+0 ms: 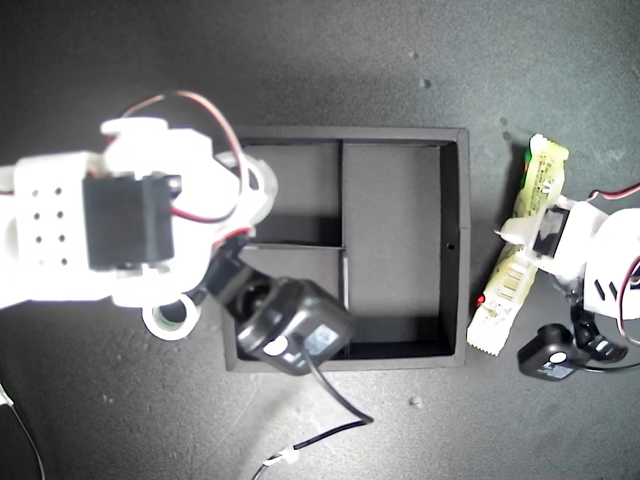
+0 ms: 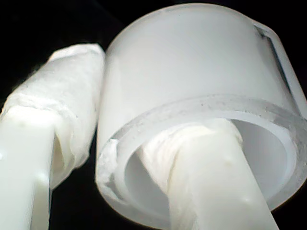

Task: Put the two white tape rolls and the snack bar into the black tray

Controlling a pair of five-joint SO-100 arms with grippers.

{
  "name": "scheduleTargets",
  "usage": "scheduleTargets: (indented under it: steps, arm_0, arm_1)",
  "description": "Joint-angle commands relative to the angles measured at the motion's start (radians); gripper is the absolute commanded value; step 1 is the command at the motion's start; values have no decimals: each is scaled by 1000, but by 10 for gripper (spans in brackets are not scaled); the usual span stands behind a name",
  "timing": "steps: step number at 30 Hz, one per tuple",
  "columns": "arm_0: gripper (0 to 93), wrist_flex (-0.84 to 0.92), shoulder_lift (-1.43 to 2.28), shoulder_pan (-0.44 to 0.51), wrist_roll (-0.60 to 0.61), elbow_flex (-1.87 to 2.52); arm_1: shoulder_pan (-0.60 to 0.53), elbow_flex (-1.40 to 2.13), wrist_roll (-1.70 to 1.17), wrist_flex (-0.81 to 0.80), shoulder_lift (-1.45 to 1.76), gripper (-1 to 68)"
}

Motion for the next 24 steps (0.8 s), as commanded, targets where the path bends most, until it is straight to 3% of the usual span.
scheduleTargets:
  steps: [1, 7, 15, 24]
  arm_0:
    - [12, 78, -80, 18, 6, -215]
    - [12, 78, -100, 32, -14, -232]
    - [14, 78, -187, 43, -29, -328]
    - [24, 78, -255, 38, -44, -354]
  arm_1:
    - [-61, -146, -3, 198, 20, -1]
    - [-144, -451, -55, 383, 9, -1]
    - [-163, -637, -152, 110, -67, -1]
    - [-112, -994, -167, 107, -413, 20]
